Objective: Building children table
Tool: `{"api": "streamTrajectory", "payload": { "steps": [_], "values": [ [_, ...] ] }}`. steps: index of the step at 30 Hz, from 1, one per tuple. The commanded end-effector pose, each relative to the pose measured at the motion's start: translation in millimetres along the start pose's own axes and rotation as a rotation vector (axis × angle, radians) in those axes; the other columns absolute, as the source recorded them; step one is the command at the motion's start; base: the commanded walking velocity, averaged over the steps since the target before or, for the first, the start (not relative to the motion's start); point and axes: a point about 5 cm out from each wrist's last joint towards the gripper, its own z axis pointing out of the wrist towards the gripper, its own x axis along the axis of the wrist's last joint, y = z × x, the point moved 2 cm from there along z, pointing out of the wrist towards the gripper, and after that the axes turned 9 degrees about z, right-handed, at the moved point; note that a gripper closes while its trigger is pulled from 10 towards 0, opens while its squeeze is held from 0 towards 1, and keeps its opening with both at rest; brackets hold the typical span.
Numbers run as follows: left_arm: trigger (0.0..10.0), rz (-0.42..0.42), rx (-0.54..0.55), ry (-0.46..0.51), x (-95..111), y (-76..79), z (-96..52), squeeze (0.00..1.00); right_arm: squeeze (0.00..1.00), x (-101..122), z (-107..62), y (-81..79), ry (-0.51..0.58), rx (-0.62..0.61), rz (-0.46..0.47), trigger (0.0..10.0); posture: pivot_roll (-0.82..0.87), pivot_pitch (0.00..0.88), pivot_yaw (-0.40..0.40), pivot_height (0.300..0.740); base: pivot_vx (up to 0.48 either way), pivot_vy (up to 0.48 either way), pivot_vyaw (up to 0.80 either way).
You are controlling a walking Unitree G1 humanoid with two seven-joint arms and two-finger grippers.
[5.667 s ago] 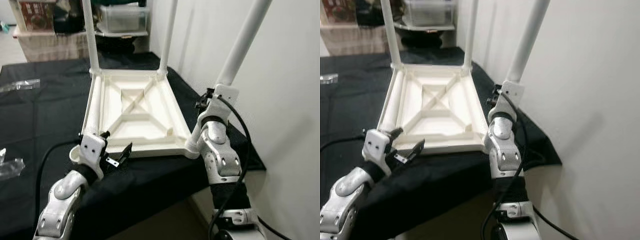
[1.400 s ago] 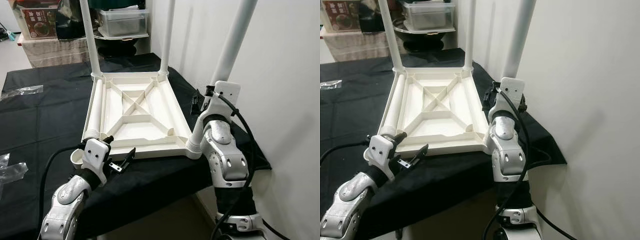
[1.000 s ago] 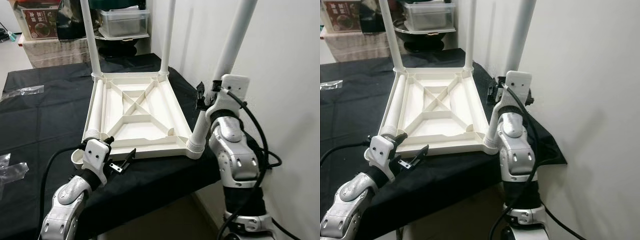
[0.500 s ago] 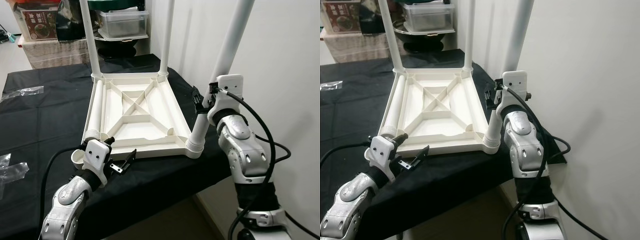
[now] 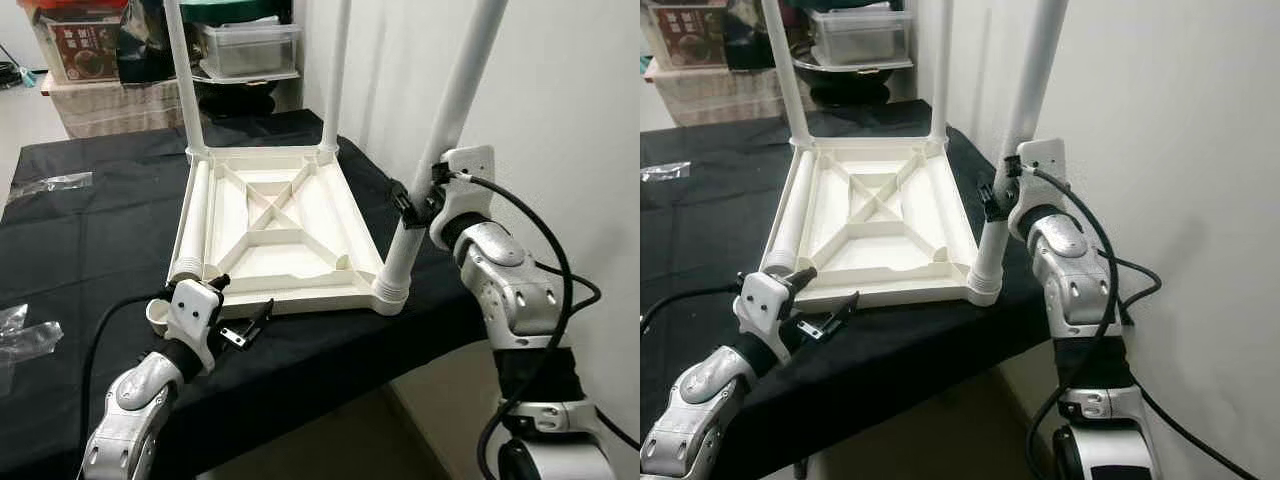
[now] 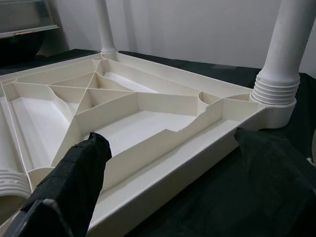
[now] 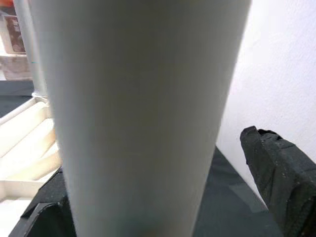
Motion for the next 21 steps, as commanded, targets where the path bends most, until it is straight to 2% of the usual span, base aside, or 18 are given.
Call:
{"api": "streamTrajectory", "payload": {
  "steps": [1, 9, 21],
  "values": [
    [10.0, -0.016, -0.018, -0.016, -4.3, 4.2, -1.0, 0.00, 0.00, 3.4, -0.2, 3.6, 0.007, 0.029, 0.036, 10.0, 0.00, 0.000, -0.060, 0.740, 0.000, 0.000, 0.00],
    [10.0, -0.015, -0.022, -0.018, -4.9, 4.5, -1.2, 0.00, 0.00, 8.5, 0.7, 5.7, 0.031, 0.081, 0.076, 10.0, 0.01, 0.000, -0.058, 0.740, 0.000, 0.000, 0.00],
    [10.0, -0.008, -0.026, -0.019, -4.5, 3.7, -1.3, 0.00, 0.00, 12.4, 3.6, 5.0, 0.050, 0.130, 0.028, 10.0, 0.01, 0.000, -0.058, 0.740, 0.000, 0.000, 0.00]
  ]
}}
